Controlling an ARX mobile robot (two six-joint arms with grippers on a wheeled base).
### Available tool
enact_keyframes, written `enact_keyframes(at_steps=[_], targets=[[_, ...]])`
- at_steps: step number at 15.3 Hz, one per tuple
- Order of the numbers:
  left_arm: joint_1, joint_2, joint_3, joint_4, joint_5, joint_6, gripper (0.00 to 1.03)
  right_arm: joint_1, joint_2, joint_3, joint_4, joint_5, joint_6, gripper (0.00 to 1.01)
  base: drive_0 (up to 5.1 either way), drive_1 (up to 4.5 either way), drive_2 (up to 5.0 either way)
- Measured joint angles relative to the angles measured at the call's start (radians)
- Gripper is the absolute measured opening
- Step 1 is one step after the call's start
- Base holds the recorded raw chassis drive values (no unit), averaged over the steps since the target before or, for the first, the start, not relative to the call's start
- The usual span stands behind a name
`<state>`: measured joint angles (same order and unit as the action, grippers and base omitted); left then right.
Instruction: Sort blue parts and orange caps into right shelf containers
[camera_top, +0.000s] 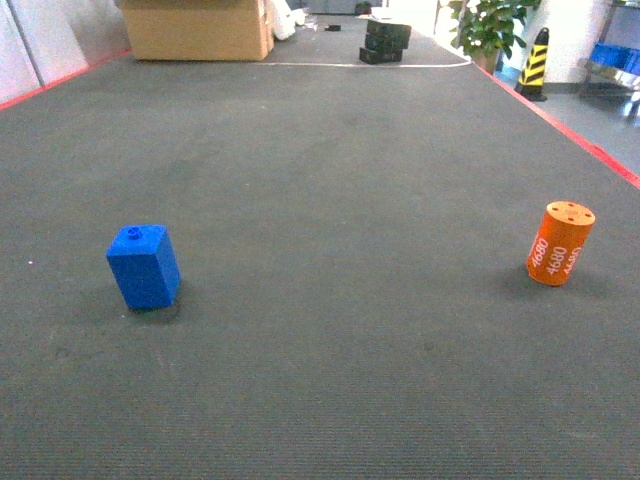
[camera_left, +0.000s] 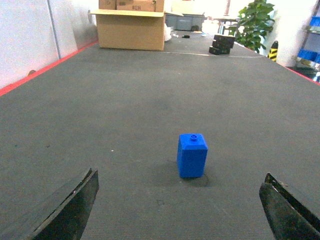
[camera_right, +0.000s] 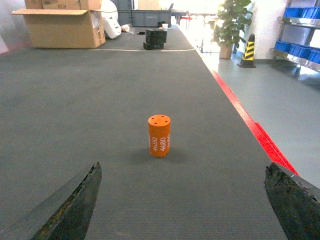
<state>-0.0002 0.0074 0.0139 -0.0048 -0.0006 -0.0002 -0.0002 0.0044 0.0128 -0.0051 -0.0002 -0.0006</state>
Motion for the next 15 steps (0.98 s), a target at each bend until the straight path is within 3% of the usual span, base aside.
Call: enact_keyframes(at_steps=[15], targets=[[0.0,0.0,0.0,0.0,0.0,0.0,0.98,0.0,0.0,0.0,0.0,0.0,0.0,0.98,0.0,0.0,0.0]])
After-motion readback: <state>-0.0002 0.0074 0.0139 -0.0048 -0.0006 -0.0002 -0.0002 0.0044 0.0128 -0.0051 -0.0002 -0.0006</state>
